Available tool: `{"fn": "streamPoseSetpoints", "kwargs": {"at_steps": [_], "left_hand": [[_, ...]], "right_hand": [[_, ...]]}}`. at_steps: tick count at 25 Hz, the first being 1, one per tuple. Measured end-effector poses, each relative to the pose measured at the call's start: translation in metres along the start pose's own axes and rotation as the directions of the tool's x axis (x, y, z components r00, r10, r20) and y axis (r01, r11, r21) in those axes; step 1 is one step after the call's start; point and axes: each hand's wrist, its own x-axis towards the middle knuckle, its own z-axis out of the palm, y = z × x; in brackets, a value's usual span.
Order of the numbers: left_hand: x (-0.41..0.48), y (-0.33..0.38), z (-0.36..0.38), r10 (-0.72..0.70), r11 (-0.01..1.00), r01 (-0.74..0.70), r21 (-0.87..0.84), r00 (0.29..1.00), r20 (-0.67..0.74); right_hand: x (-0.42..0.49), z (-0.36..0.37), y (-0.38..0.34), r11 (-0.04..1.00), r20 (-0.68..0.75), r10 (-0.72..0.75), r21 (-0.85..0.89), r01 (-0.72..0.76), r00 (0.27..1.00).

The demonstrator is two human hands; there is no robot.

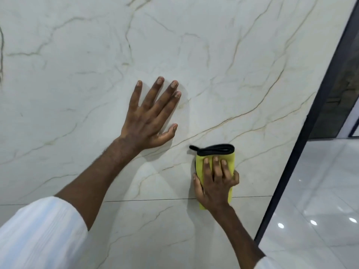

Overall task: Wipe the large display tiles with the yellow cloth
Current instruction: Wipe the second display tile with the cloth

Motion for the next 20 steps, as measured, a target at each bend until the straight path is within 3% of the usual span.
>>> {"fn": "streamPoseSetpoints", "kwargs": {"at_steps": [4,7,10,15,17,20], "left_hand": [[-0.036,0.011,-0.012,-0.022,0.995,0.031,-0.093,0.995,0.097],[-0.090,0.000,-0.020,-0.031,0.999,0.037,-0.035,0.988,0.151],[-0.105,-0.010,-0.011,-0.004,1.000,0.001,0.019,0.990,0.141],[-0.108,-0.001,0.007,-0.018,1.000,0.018,0.006,0.999,0.038],[-0.109,0.001,0.011,-0.024,1.000,0.024,-0.007,1.000,-0.010],[-0.111,0.001,0.013,-0.021,1.000,0.021,-0.010,0.999,-0.030]], "right_hand": [[0.098,-0.020,-0.002,0.997,-0.121,0.025,0.074,-0.016,0.992],[0.144,-0.025,-0.010,0.992,-0.194,0.091,0.105,-0.071,0.977],[0.101,-0.009,-0.006,0.997,-0.179,0.054,0.067,-0.043,0.982],[-0.063,0.008,-0.010,0.999,0.081,0.032,0.005,-0.033,0.996],[-0.058,0.007,-0.012,0.996,0.094,0.075,0.031,-0.079,0.993],[0.022,-0.002,-0.033,0.996,-0.030,0.072,0.051,-0.071,0.997]]}}
